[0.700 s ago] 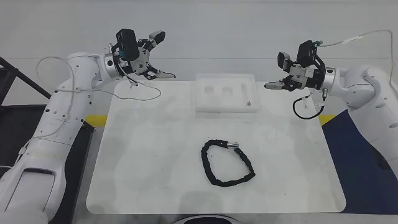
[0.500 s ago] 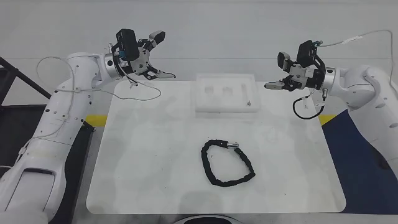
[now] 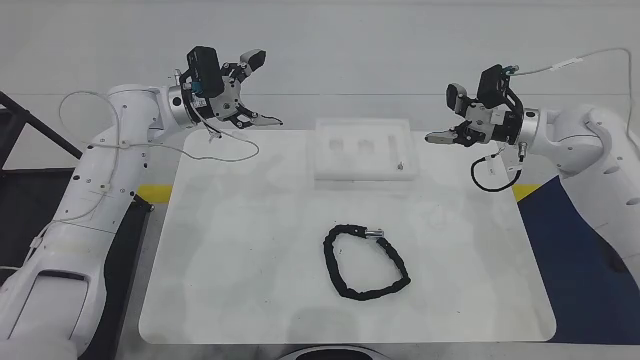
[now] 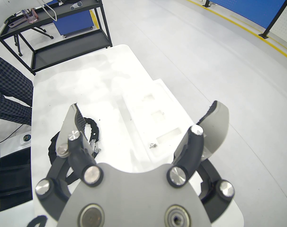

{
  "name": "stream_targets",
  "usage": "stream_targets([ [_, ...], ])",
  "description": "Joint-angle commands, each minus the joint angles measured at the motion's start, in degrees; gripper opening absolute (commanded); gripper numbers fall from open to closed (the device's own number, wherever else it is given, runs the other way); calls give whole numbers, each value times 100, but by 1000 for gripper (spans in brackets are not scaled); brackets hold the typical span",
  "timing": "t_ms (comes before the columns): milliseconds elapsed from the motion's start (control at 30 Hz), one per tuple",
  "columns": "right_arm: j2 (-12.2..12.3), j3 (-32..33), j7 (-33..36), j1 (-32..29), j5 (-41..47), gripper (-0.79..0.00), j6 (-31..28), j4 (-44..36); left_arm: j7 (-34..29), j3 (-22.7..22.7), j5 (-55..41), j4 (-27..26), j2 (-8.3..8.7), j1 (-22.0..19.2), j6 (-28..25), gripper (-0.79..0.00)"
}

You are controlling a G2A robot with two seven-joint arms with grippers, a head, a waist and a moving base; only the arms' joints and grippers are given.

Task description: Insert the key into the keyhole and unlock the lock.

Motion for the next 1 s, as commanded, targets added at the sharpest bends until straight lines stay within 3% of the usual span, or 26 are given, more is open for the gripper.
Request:
stream_targets([
  [0, -2, 0, -12, -44, 3, 0, 92, 12, 0, 0, 0, 0, 0, 0, 0, 0],
  [167, -114, -181, 394, -102, 394, 0, 838, 240, 0, 0, 0, 0, 0, 0, 0, 0],
  [367, -416, -588, 1061, 78, 1131, 0, 1863, 723, 0, 0, 0, 0, 0, 0, 0, 0],
  [600, -881, -1158, 1330, 206, 1185, 0, 3310, 1370, 0, 0, 0, 0, 0, 0, 0, 0],
  [833, -1406, -1616, 1739, 348, 1447, 0, 4189, 2036, 0, 0, 0, 0, 0, 0, 0, 0],
  [967, -1686, -1825, 2012, 431, 1519, 0, 4411, 2367, 0, 0, 0, 0, 0, 0, 0, 0],
])
